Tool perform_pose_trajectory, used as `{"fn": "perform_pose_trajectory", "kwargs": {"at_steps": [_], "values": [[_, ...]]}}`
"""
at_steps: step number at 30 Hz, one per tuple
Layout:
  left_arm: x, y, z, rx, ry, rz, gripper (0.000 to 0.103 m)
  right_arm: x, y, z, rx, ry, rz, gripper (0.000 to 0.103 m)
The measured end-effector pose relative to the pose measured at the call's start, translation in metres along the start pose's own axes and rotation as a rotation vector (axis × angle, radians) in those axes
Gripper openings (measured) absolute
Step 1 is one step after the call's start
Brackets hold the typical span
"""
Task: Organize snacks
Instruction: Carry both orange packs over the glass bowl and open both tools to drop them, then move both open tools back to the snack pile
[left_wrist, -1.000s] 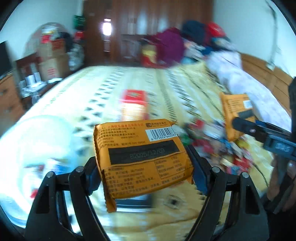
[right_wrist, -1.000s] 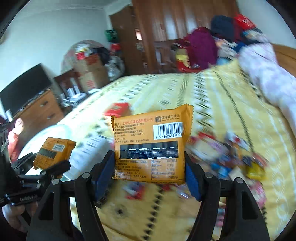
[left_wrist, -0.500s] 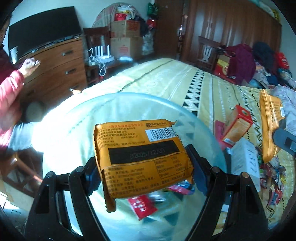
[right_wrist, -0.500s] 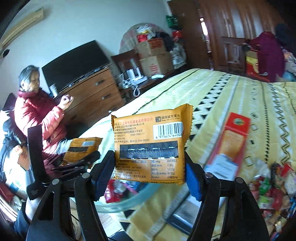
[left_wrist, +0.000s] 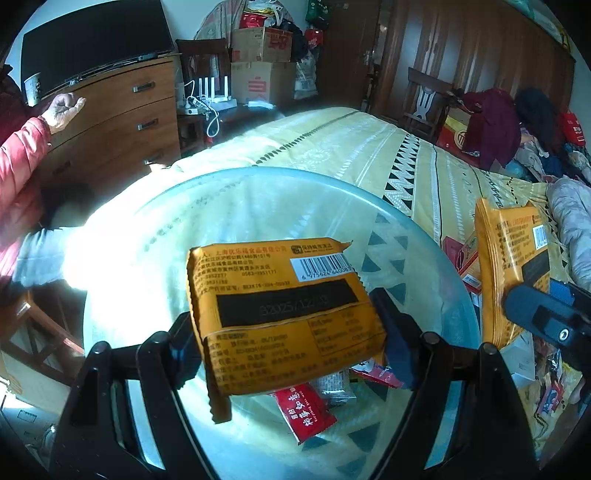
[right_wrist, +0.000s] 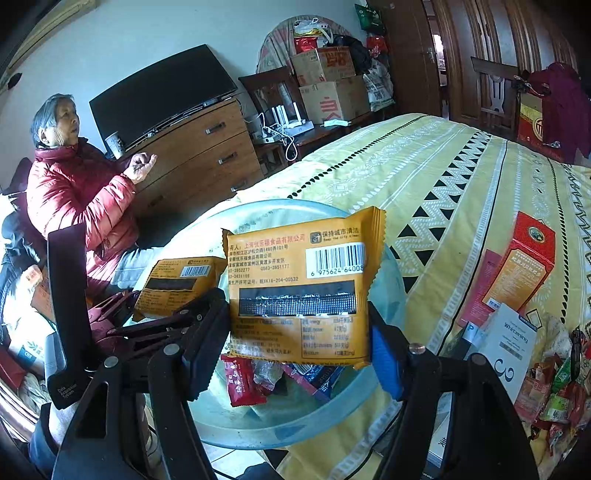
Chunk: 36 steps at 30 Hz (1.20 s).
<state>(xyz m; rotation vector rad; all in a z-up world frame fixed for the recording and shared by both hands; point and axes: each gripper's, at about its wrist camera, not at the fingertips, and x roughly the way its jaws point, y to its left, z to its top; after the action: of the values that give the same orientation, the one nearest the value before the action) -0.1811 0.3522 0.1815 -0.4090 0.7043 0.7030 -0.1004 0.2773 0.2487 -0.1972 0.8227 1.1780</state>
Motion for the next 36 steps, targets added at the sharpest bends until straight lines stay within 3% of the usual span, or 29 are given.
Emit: {"fn": "perform_pose_trajectory", "kwargs": {"at_steps": [19,28,33,36], "values": [[0.005,0.006,0.0,-0.014,0.018,0.007,0.082,0.022,0.005,-0.001,-0.008,0.042,-0.004,0.077],[0.008,0.009,-0.002,-0.017,0.036,0.022,0.082,0.014,0.005,-0.002,-0.008,0.02,-0.01,0.08],[0.007,0.011,-0.005,-0.025,0.047,0.018,0.083,-0.009,0.001,-0.022,-0.01,-0.004,-0.02,0.08],[-0.003,0.008,-0.008,-0.018,0.028,0.001,0.083,-0.037,-0.01,-0.056,-0.019,-0.029,-0.065,0.081]]}}
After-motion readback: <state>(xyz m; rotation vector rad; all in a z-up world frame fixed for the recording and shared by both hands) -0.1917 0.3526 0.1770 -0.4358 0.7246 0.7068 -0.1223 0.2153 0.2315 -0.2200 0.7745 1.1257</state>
